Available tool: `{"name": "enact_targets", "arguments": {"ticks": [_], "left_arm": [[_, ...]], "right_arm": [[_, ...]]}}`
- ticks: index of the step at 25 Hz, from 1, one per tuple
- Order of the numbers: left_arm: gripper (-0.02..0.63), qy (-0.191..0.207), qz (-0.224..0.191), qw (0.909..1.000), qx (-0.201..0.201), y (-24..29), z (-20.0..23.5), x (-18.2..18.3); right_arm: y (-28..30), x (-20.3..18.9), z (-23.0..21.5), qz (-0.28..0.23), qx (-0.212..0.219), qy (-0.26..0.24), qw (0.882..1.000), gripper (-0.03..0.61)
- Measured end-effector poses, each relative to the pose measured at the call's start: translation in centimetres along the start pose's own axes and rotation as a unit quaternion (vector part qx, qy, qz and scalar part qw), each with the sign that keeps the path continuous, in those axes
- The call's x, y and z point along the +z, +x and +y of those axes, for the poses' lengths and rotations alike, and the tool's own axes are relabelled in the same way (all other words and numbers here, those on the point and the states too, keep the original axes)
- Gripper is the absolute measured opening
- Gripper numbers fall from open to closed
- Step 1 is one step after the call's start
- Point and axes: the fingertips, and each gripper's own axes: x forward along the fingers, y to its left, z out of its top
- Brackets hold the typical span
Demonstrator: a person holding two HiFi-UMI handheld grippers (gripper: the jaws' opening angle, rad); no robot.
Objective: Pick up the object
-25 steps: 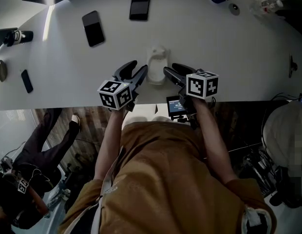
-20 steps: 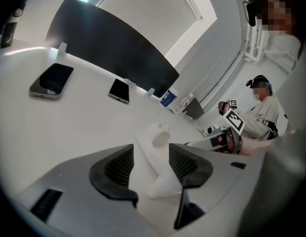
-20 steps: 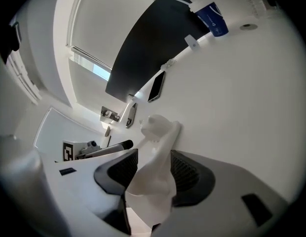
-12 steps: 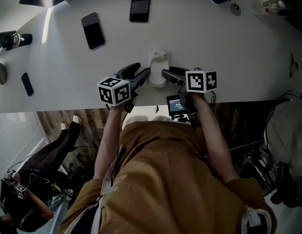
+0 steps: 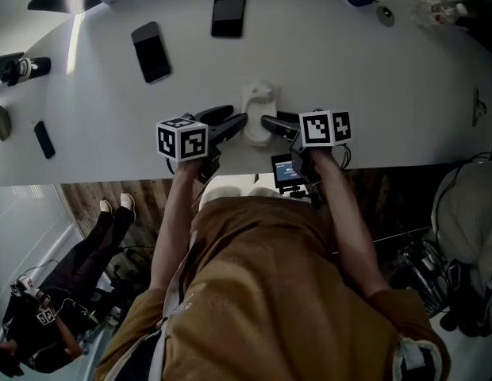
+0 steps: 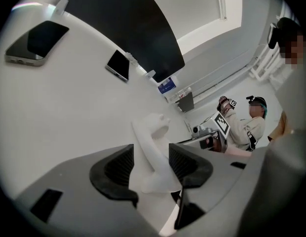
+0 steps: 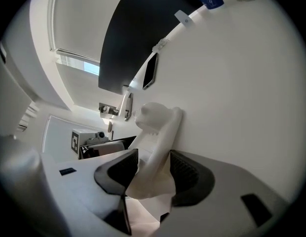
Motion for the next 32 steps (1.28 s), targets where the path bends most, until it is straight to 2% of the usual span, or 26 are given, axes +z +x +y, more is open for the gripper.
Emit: {"name": "enact_targets", "arguments": {"ticks": [4, 11, 15, 20, 25, 32], "left_arm": [[0.210, -0.023, 0.022, 0.9994, -0.010, 0.2, 0.1, -0.2], [0.210, -0.038, 0.063, 0.9969, -0.028, 0.5, -0.6, -0.1], [0.209, -0.061, 0.088, 0.9935, -0.039, 0.7, -1.0, -0.9], [0.209, -0.081, 0.138, 0.9859, -0.048, 1.5, -1.3, -2.9], [0.201, -0.104, 0.115, 0.9860, -0.061, 1.4, -1.5, -3.0], [0.169, -0.105, 0.093, 0.9879, -0.067, 1.0, -1.9, -2.4]], "right_arm": [[0.3, 0.0, -0.1, 0.011, 0.000, 0.004, 1.000, 0.189], [0.5, -0.5, -0.1, 0.031, 0.014, 0.031, 0.999, 0.189], [0.5, -0.8, 0.1, 0.037, 0.021, 0.034, 0.998, 0.187], [0.9, -1.2, 0.6, 0.048, 0.027, 0.029, 0.998, 0.185], [0.8, -1.3, 0.8, 0.054, 0.033, 0.027, 0.998, 0.162], [0.3, -1.3, 1.4, 0.043, 0.045, 0.023, 0.998, 0.147]]}}
